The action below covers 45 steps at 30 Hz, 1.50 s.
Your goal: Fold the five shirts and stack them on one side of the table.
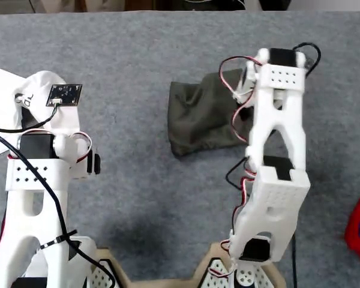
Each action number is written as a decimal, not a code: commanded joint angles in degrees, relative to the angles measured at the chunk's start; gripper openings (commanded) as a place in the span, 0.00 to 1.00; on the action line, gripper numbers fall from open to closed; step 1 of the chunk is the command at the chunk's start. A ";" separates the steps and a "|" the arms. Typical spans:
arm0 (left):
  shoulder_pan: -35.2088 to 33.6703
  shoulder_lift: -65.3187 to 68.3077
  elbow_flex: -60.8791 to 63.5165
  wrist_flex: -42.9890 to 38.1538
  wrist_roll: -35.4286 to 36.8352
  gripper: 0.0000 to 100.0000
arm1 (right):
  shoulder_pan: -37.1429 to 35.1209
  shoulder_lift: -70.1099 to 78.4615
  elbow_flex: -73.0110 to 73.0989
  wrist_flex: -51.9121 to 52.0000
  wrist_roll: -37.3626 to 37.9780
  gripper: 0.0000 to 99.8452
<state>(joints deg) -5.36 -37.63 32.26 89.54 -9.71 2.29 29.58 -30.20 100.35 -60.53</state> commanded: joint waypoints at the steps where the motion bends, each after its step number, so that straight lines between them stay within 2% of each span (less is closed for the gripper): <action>1: -0.35 -1.01 -0.09 -0.09 -0.35 0.16 | -1.19 -2.86 0.75 -1.49 -5.10 0.23; 8: -0.44 -1.01 -0.09 -0.09 -0.35 0.16 | -1.19 4.35 0.66 -2.11 -7.12 0.23; 14: -0.44 -1.01 -0.09 -0.09 -0.35 0.16 | -1.19 15.43 0.57 -10.81 -7.74 0.23; 17: -0.44 -1.01 -0.09 -0.09 -0.35 0.16 | -1.19 19.38 -1.63 -11.78 -9.58 0.23; 22: -0.44 -1.01 -0.09 -0.09 -0.35 0.16 | -0.92 22.29 -5.93 -10.90 -9.23 0.20; 25: -0.44 -1.01 -0.09 -0.09 -0.35 0.16 | -0.75 22.46 -7.69 -10.81 -6.77 0.13; 28: -0.44 -1.01 -0.09 -0.09 -0.35 0.16 | -0.84 22.46 -8.40 -10.81 -3.52 0.01; 32: -0.44 -1.01 -0.09 -0.09 -0.35 0.16 | -0.40 22.46 -8.13 -10.64 -2.81 0.00; 37: -0.44 -1.01 -0.09 -0.09 -0.35 0.16 | 1.19 22.37 -11.65 -5.71 -2.73 0.00; 45: -0.53 -1.01 -0.09 -0.09 -0.35 0.16 | 10.51 22.37 -30.20 1.05 2.64 0.00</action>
<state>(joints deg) -5.45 -37.63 32.26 89.54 -9.71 8.18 52.62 -51.03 99.21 -60.00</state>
